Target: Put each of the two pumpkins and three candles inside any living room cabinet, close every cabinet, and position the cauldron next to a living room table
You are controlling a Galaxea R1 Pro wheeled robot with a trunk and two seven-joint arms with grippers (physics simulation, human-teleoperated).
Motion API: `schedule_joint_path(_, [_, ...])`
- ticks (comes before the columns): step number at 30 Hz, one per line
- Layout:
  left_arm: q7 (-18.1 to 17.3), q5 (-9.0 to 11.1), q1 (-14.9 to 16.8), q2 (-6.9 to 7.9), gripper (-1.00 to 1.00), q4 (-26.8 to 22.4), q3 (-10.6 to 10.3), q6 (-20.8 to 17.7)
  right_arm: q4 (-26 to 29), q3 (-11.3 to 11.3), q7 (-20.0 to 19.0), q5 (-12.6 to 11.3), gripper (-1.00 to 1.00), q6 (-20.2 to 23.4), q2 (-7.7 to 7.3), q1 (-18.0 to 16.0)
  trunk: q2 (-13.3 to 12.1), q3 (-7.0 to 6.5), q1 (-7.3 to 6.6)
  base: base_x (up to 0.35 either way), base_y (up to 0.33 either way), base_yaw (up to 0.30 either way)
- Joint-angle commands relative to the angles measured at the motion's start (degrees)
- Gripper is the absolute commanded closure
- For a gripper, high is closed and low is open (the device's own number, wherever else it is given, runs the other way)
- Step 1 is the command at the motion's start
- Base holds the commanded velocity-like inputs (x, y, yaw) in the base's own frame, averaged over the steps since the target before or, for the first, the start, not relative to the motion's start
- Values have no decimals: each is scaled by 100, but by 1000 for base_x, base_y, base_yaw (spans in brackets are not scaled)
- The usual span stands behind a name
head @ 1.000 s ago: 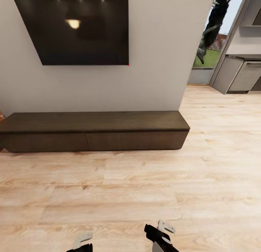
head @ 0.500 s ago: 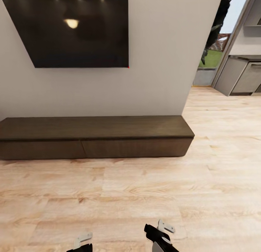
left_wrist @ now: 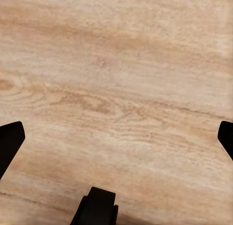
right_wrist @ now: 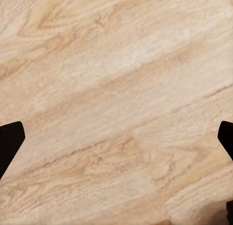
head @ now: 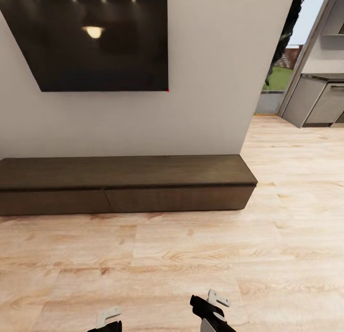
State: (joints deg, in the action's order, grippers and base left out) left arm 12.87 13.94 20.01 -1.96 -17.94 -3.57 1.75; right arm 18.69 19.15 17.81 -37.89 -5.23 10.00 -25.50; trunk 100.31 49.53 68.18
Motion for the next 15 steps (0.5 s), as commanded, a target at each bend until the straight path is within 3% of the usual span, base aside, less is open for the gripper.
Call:
schedule_joint_path(1, [31, 56, 3, 2, -100, 1, -39, 18, -5, 44, 30, -61, -100, -39, 0, -6, 2, 4, -1, 41, 0, 0])
schedule_joint_path(5, [25, 62, 3, 2, -100, 1, -39, 18, -5, 44, 30, -61, -100, -39, 0, -5, 2, 4, -1, 178, 0, 0])
schedule_joint_path(12, [30, 64, 3, -13, -100, 1, -39, 18, -5, 45, 30, -61, -100, -48, 0, -4, 2, 2, -1, 303, 0, 0])
schedule_joint_path(15, [31, 55, 3, -15, -100, 1, -45, 18, -4, 43, 30, -61, -100, -44, 0, -7, 2, -13, -1, 109, 0, -63])
